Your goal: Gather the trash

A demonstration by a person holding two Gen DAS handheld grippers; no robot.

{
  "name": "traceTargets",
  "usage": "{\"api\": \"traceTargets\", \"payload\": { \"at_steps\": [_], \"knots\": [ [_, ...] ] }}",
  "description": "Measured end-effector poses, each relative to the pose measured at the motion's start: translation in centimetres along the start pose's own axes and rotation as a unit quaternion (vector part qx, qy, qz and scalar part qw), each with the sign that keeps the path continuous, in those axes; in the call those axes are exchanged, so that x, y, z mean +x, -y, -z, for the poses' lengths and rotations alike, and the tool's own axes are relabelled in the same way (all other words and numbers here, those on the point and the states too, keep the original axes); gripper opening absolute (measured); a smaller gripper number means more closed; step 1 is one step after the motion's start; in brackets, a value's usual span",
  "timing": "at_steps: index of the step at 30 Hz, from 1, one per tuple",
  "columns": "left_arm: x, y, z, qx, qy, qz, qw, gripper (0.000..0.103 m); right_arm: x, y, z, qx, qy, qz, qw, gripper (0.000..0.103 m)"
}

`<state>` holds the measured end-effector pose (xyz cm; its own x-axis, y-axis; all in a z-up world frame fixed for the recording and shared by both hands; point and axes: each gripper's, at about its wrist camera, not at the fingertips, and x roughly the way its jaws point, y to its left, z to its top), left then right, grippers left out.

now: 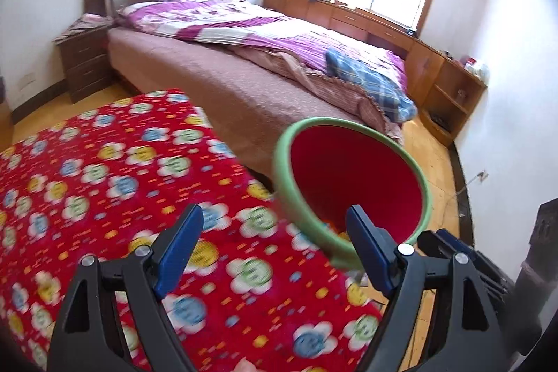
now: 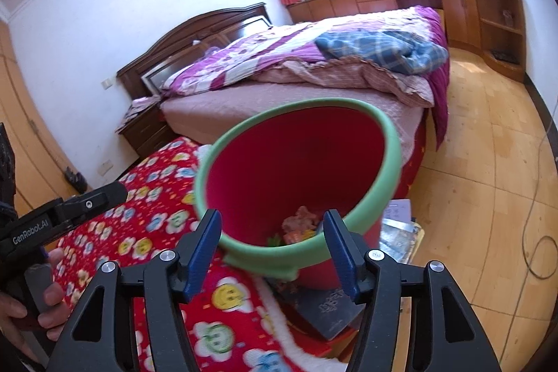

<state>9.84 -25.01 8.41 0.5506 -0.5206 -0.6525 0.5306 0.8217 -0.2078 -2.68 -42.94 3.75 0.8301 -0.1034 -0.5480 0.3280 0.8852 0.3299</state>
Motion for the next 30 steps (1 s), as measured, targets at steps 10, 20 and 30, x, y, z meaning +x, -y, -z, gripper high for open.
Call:
{"api": "traceTargets", "payload": {
  "at_steps": [10, 20, 30],
  "knots": [
    [-6.6, -4.9, 3.6, -0.042, 0.023, -0.082, 0.9955, 0.083, -1.3, -6.1, 1.5, -0.052, -0.003, -0.036, 0.998, 0.067],
    [-12.2, -8.9, 7.4, -0.079, 0.054, -0.15, 0.984, 0.083, -2.9, -11.6, 4.2, -0.108, -0.005, -0.064, 0.992, 0.079],
    [-15.7, -11.2, 10.8, -0.11, 0.082, -0.191, 0.9719, 0.083, -4.1, -15.0, 7.4, -0.162, 0.003, -0.081, 0.983, 0.079]
  ]
}}
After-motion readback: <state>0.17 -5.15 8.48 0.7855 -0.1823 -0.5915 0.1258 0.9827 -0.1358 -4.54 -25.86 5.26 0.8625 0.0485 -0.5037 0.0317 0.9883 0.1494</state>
